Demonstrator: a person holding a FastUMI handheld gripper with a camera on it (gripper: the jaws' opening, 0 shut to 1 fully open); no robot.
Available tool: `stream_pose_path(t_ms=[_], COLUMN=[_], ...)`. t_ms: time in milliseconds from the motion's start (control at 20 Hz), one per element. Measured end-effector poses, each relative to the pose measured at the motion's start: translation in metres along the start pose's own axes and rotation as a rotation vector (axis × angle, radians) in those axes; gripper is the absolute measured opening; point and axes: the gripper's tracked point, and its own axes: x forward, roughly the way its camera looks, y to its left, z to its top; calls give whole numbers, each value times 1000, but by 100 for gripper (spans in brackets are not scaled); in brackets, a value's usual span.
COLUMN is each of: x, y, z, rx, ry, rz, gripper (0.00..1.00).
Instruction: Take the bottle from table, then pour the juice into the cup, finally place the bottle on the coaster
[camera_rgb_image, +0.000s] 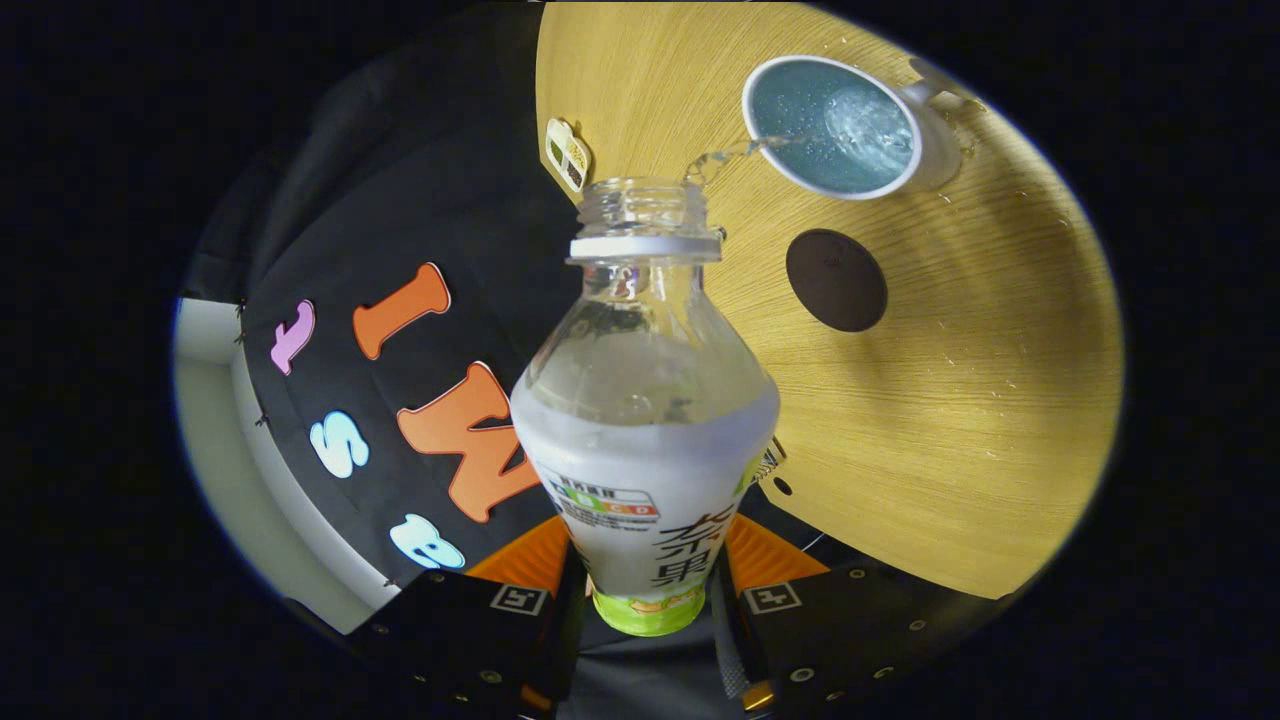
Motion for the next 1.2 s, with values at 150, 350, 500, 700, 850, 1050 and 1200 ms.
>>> stream_pose_path(t_ms=[150,350,500,700,850,1050,1200], x=[0,-1,-3,-1,-1,-1,-1], y=[0,2,0,-1,-1,-1,-6], z=[1,3,5,5,5,6,7], rx=[17,41,56,63,70,60,40], ry=[-4,-8,-8,-12,-12,-22,-24], rz=[-2,2,-9,-21,-20,-15,-25], gripper=[57,57,57,56,57,56,56])
